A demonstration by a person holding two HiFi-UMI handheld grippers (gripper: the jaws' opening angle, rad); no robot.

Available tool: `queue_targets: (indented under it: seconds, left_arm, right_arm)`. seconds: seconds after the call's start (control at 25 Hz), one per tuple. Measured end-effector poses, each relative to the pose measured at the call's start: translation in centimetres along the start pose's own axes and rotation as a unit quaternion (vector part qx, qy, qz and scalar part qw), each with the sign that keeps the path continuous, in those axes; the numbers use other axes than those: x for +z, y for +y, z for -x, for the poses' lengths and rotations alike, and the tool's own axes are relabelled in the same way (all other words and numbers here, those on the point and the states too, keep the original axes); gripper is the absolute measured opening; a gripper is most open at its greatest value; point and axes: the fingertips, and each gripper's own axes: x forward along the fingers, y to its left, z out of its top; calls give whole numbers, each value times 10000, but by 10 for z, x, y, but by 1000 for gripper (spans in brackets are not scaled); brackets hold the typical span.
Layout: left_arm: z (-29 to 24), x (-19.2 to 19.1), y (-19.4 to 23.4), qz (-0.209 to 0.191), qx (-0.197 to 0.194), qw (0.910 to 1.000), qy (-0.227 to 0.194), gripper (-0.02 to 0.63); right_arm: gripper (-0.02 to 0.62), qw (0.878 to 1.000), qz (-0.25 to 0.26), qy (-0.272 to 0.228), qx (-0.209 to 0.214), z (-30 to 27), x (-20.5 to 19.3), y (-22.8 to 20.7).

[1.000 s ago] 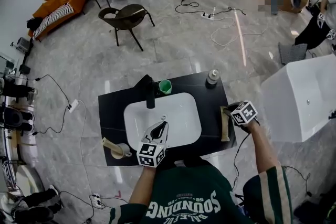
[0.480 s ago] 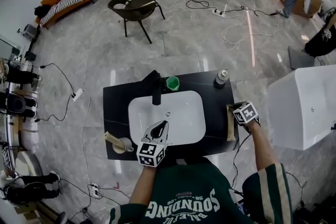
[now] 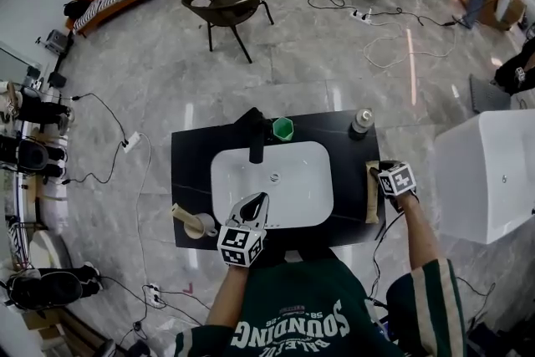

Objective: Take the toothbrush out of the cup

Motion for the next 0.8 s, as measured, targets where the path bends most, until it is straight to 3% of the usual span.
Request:
queue_targets:
  seconds: [0.12,0.4,0.56,0.8]
  left_arm:
    - [0,0,-1,-11,-26,10000,10,12]
    - [-2,3,-8,-42,-195,9998,-68,12]
    - [2,9,-13,-141,-379,9991,-139,12]
    - [18,10,-4,-239,-562,9978,-263,12]
  right_arm:
    - [150,9997,-105,-169,-115,5,6,-4]
    - [150,9933,-758,-792,-373,36,22,-13]
    - [70,9907,-560,-986,-757,64,26,-2]
    - [51,9831,-590,-1363,-1074,86,29,31]
